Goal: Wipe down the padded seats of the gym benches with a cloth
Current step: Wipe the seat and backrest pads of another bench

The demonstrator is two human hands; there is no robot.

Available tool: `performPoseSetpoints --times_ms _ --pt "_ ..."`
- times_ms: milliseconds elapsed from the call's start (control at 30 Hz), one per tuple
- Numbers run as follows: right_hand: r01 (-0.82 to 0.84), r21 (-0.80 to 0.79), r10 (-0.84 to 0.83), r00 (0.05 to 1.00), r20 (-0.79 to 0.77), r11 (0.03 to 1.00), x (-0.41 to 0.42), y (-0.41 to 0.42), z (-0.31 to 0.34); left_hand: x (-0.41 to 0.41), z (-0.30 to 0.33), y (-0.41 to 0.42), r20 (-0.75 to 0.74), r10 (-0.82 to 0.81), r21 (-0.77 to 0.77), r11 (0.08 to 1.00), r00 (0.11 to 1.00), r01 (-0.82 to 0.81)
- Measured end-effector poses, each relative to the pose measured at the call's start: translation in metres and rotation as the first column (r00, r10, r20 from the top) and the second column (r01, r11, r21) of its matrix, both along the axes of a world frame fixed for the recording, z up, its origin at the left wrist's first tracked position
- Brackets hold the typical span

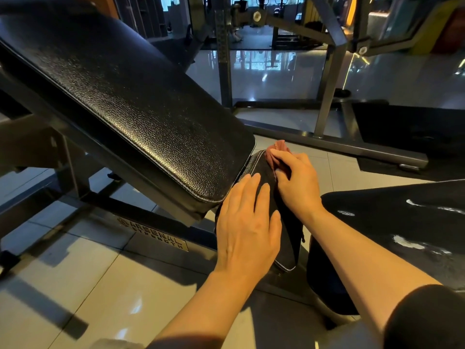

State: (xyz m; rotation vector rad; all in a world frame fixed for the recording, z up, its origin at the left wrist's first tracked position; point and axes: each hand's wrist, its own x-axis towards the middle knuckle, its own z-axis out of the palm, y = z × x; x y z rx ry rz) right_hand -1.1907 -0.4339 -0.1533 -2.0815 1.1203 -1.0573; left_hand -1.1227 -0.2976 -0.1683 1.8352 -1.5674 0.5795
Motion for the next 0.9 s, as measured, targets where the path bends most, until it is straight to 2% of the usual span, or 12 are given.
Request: performPoseSetpoints --times_ms 67,133,233,300,467,633,900 --pt "0.104 0.056 -0.104 0.994 -0.016 0.993 -0.001 -0.005 -0.003 0.000 -0.001 0.000 0.008 0.008 0.004 1.000 1.000 -0.008" --pt "0.170 0.018 -0.169 0.985 -0.025 0.985 0.000 -0.002 -0.006 0.000 -0.001 -0.001 0.004 0.013 0.006 1.000 1.000 -0.013" --pt "0.104 -0.135 -0.102 0.994 0.026 0.985 0.009 0.011 -0.007 -0.001 -0.001 -0.003 -0.005 0.027 0.005 1.000 1.000 -0.027" --pt "0.065 -0.156 -0.065 0.998 0.005 0.986 0.015 0.012 -0.007 -0.002 -0.001 -0.003 -0.010 0.041 0.011 0.999 0.999 -0.040" --pt "0.062 -0.125 -0.070 0.995 -0.065 0.990 0.012 0.004 -0.003 -0.005 -0.001 -0.004 -0.008 0.044 0.004 0.999 0.999 -0.044" --pt "0.157 -0.045 -0.161 0.981 -0.104 0.986 0.007 0.005 -0.002 -0.004 -0.002 -0.001 0.009 0.035 0.006 0.999 0.999 -0.035" --pt "0.247 0.100 -0.202 0.921 -0.333 0.964 -0.018 0.007 -0.004 -0.003 -0.005 0.006 0.012 0.012 0.006 1.000 1.000 -0.012"
